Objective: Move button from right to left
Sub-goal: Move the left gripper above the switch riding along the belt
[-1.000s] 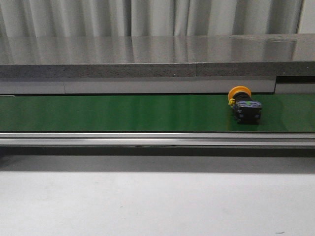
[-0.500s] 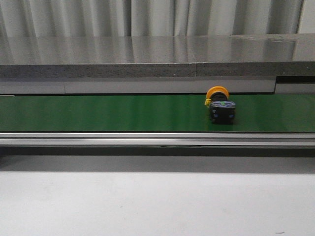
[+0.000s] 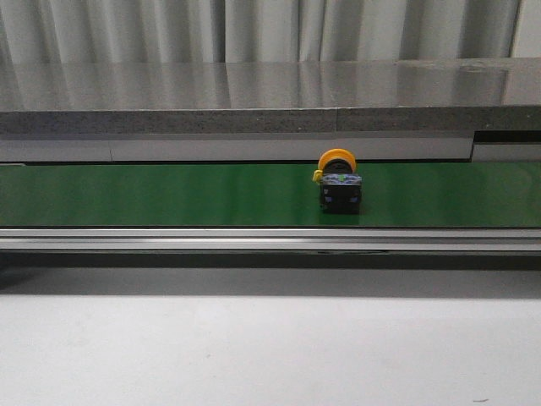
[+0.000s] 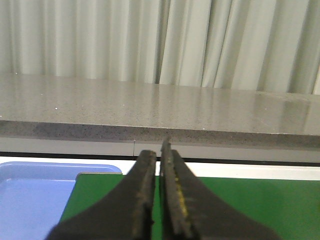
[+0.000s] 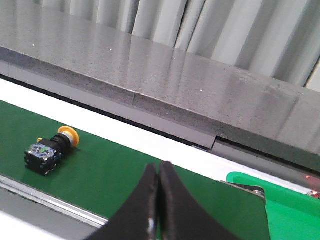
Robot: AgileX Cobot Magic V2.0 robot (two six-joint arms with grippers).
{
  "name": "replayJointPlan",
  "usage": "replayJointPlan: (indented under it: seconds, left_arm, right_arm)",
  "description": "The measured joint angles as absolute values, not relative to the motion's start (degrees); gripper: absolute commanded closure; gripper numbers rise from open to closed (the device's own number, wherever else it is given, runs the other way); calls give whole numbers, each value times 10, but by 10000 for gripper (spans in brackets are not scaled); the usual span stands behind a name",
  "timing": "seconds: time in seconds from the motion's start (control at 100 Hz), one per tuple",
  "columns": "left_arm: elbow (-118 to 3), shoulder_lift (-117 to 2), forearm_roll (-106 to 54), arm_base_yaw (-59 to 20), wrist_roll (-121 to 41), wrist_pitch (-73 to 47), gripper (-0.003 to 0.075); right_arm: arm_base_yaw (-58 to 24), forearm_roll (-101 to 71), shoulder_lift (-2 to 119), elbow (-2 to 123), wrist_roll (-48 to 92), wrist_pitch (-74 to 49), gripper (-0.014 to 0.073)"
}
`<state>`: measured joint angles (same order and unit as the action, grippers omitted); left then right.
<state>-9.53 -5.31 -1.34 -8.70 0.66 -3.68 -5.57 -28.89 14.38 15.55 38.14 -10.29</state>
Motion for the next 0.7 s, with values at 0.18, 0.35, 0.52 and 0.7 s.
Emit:
replayJointPlan:
  seconds: [0.18, 0.35, 0.52, 0.7]
  left_arm:
    - [-202, -172, -16, -87, 7, -133, 715]
    - [-301, -302, -17, -87, 7, -206, 715]
    - [-367, -428, -17, -87, 7, -234, 715]
    - [-415, -530, -17, -87, 7, -263, 715]
  right_arm:
    - [-56, -289, 144, 155, 381, -103, 661]
    - [-56, -289, 144, 155, 381, -104, 661]
    - [-56, -289, 144, 155, 381, -104, 661]
    - [-56, -289, 144, 155, 381, -104, 661]
